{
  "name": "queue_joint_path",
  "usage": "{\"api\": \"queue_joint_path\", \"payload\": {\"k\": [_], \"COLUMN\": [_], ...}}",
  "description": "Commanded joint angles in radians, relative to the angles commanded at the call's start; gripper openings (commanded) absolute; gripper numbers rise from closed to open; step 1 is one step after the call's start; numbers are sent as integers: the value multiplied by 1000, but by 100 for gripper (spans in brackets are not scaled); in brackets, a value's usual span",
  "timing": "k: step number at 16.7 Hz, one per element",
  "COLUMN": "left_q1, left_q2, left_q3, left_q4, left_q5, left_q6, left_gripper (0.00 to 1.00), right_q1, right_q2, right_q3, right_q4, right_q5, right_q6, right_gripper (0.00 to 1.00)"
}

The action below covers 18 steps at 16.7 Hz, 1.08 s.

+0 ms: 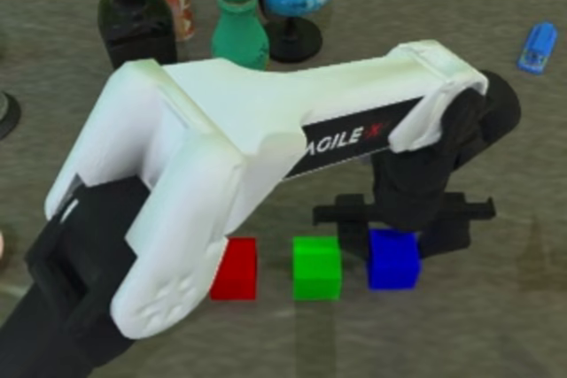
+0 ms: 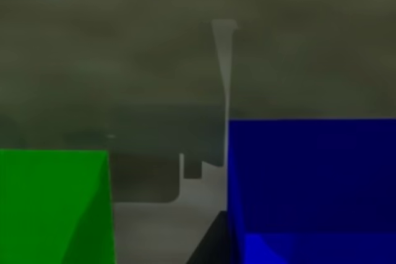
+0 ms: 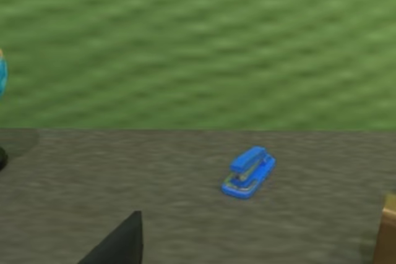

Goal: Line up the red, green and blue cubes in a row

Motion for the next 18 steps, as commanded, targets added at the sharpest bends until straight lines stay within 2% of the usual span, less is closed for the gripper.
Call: {"api": "queue_joint_path", "payload": {"k": [3,4,13,18], "left_q1": [0,0,2,13], "left_q2": [0,0,1,-1], "left_q3": [0,0,4,160], "left_q4": [0,0,-4,-168], "left_q5": [0,0,0,0], "left_q6": [0,0,0,-6], "left_gripper": [98,100,100,100], "right_q1": [0,0,0,0], "right_q2": [0,0,0,0], "right_q3": [0,0,0,0], "right_q4": [0,0,0,0], "right_q5": [0,0,0,0], "right_q6": [0,0,0,0], "right_gripper": [100,100,100,100]}}
